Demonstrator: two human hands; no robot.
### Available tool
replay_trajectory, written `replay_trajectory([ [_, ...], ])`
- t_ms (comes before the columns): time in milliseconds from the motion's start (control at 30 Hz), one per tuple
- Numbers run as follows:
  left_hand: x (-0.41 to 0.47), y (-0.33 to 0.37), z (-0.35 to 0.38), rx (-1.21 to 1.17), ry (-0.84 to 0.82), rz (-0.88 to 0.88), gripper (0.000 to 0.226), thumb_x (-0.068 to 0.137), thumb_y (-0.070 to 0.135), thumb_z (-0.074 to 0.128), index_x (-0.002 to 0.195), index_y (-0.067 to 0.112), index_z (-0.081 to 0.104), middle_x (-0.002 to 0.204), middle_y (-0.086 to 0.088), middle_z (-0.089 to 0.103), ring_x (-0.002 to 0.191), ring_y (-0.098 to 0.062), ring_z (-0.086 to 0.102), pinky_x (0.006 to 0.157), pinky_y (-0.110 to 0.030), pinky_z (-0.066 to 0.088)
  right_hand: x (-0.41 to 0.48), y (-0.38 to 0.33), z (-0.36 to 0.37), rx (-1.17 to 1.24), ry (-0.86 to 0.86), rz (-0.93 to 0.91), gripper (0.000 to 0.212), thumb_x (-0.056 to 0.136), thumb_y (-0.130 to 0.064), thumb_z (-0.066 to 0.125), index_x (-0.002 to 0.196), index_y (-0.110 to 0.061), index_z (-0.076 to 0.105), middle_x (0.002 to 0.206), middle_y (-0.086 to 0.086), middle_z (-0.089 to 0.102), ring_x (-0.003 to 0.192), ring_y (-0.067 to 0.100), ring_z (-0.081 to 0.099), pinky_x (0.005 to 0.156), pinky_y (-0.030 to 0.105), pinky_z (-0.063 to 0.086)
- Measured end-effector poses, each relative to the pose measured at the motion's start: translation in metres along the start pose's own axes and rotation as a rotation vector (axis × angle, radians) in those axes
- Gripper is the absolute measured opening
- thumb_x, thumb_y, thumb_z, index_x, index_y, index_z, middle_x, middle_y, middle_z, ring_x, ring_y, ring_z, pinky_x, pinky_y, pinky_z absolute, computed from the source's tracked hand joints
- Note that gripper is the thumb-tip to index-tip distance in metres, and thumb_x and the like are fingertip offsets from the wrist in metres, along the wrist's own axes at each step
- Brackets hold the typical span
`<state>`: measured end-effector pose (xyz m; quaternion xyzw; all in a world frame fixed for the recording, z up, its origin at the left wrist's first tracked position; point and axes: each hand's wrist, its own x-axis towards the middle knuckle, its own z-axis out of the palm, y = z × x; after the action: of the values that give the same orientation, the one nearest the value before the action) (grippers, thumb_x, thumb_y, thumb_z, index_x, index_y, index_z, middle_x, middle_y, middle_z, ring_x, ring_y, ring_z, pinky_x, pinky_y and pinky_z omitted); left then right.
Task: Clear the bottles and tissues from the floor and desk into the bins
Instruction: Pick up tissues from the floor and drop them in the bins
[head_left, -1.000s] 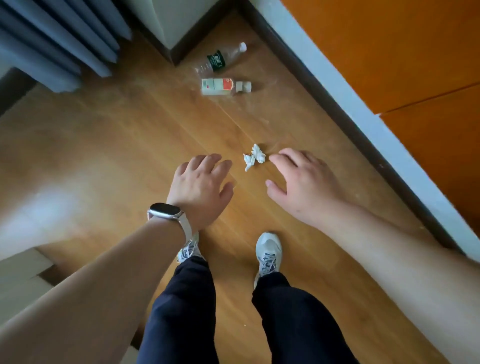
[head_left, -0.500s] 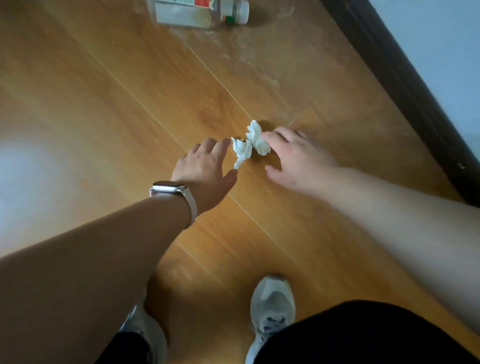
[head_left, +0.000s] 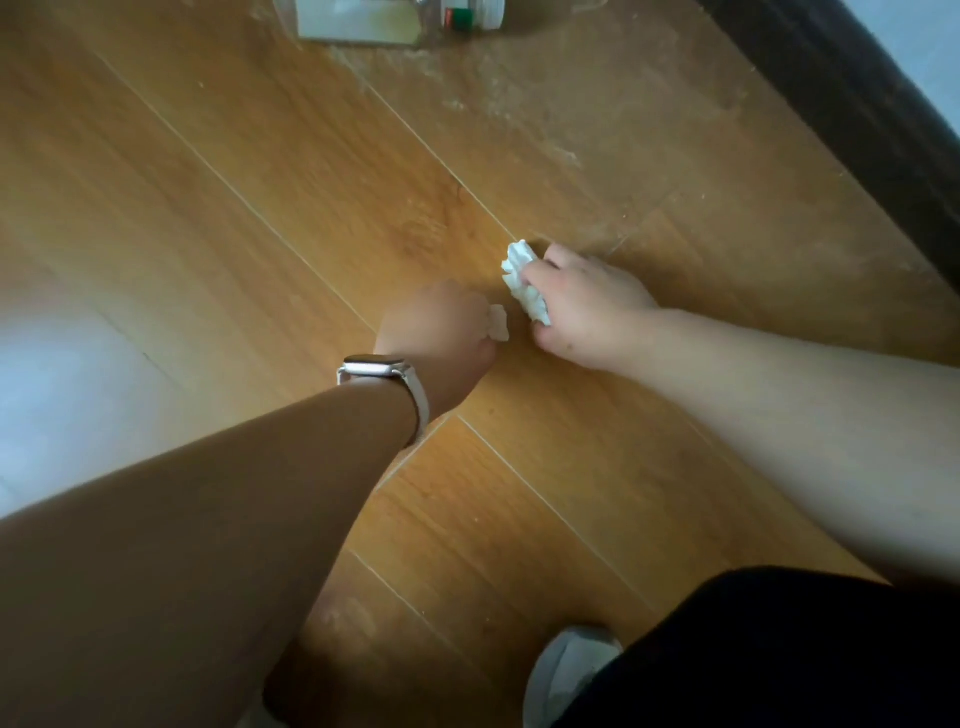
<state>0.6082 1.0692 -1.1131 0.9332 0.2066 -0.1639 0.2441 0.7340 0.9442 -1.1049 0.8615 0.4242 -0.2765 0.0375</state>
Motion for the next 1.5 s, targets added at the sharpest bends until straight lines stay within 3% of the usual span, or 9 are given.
replay_trajectory([
  [267,-0.023,-0.008,-0.038,-0.178,0.091,-0.081,0.029,0.084,0.036,0.061,0.111,0.023,0.062,0.107,-0.001,0.058,0.100,-0.027,0.054,0.076,-0.035,0.042,-0.014,-0.011,-0.028,0.131,0.036,0.053,0.029,0.084,-0.022,0.055,0.112,-0.015,0.056,0.109,0.002,0.050,0.089,0.029,0.056,0.066,0.033,0.040],
  [567,-0.126,0.022,-0.180,-0.244,0.137,-0.134,0.029,0.085,0.036,0.064,0.110,0.022,0.064,0.106,0.000,0.059,0.096,-0.027,0.056,0.076,-0.034,0.043,-0.108,-0.086,-0.159,0.266,0.163,0.047,0.020,0.084,-0.020,0.055,0.104,-0.016,0.057,0.109,-0.002,0.052,0.081,0.018,0.045,0.060,0.029,0.024],
  [700,-0.183,0.034,-0.264,-0.264,0.228,-0.169,0.028,0.085,0.035,0.067,0.109,0.021,0.065,0.102,0.003,0.059,0.091,-0.022,0.055,0.072,-0.027,0.036,-0.152,-0.121,-0.236,0.365,0.250,0.007,0.020,0.081,-0.018,0.057,0.101,-0.015,0.059,0.105,-0.001,0.054,0.079,0.018,0.045,0.061,0.029,0.028],
  [1033,-0.289,0.119,-0.464,-0.212,0.408,-0.131,0.025,0.082,0.028,0.072,0.105,0.017,0.068,0.098,0.002,0.062,0.088,-0.023,0.056,0.073,-0.028,0.036,-0.274,-0.182,-0.432,0.460,0.438,-0.129,0.018,0.076,-0.013,0.062,0.095,-0.011,0.061,0.099,0.001,0.058,0.078,0.025,0.054,0.057,0.033,0.042],
  [1233,-0.335,0.186,-0.560,-0.190,0.503,-0.067,0.028,0.082,0.030,0.072,0.107,0.018,0.067,0.095,0.002,0.061,0.090,-0.025,0.056,0.074,-0.031,0.044,-0.344,-0.178,-0.539,0.427,0.537,-0.172,0.017,0.079,-0.013,0.061,0.095,-0.012,0.061,0.099,0.000,0.058,0.072,0.019,0.050,0.054,0.034,0.043],
  [1500,-0.389,0.262,-0.642,-0.172,0.579,0.020,0.030,0.084,0.031,0.069,0.111,0.018,0.067,0.104,0.002,0.062,0.095,-0.022,0.057,0.077,-0.030,0.044,-0.442,-0.164,-0.629,0.373,0.643,-0.162,0.016,0.081,-0.013,0.061,0.097,-0.010,0.059,0.099,0.000,0.057,0.080,0.021,0.053,0.057,0.040,0.049],
])
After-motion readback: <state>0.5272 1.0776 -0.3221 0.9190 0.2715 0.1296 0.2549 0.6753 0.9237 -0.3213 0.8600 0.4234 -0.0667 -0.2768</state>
